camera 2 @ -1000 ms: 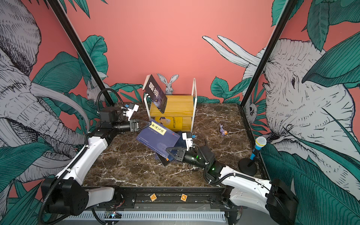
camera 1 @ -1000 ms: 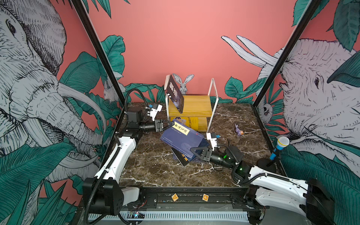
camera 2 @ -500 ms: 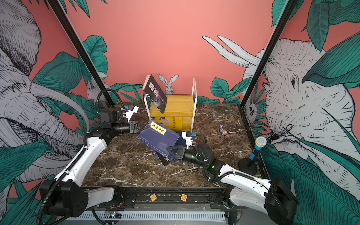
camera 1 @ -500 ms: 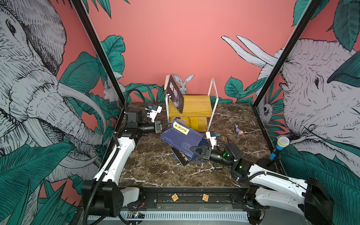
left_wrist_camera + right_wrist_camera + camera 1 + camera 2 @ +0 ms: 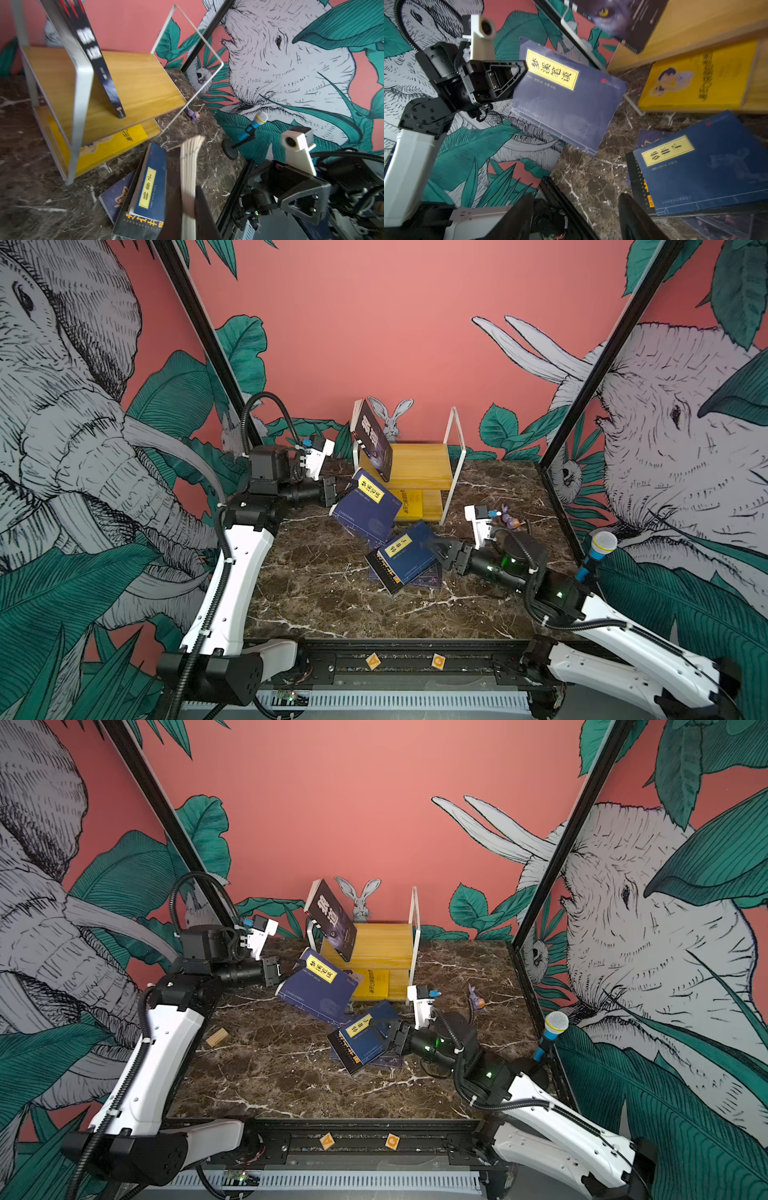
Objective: Stacking books/files
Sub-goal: Pick up the book from the books.
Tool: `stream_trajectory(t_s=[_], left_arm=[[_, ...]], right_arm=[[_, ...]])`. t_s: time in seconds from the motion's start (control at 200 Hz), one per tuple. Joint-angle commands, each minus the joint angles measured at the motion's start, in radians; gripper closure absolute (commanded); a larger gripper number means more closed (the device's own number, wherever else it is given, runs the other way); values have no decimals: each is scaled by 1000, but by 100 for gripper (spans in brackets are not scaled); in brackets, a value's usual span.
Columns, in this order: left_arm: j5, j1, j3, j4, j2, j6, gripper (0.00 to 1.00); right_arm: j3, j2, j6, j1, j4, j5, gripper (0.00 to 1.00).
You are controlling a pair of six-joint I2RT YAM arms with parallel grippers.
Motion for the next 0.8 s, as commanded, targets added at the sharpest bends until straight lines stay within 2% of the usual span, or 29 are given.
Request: stream_trajectory(t_s=[0.0, 0.045, 0.125, 0.195, 0.28, 0.36, 0.455, 0.555, 0.69, 0.795], left_arm=[[-77, -8, 93, -53, 10, -39, 100], [-92, -18, 118, -44, 18, -68, 100], [-99, -33, 172, -32, 37, -102, 100], [-115, -50, 226, -33, 57, -107, 100], [-163, -68, 305, -55, 92, -85, 100], [-196, -74, 360, -62, 125, -89, 100], [-219, -84, 378, -36, 139, -118, 100], [-216, -89, 371, -6, 147, -161, 100], [-212, -88, 366, 27, 154, -200, 100], [-209, -88, 370, 38, 157, -214, 100]], right_arm=[[65, -15, -151, 61, -191, 268, 34], [88, -12, -206, 106, -188, 345, 35], [157, 38, -323, 216, -213, 551, 36], [253, 129, -495, 346, -227, 765, 36], [359, 273, -817, 510, -169, 1011, 33], [352, 371, -1196, 596, 118, 1176, 28], [254, 449, -1672, 646, 709, 1199, 22], [268, 586, -2068, 668, 1094, 1184, 22], [376, 850, -2577, 683, 1525, 1066, 22], [471, 990, -2727, 678, 1544, 994, 25]])
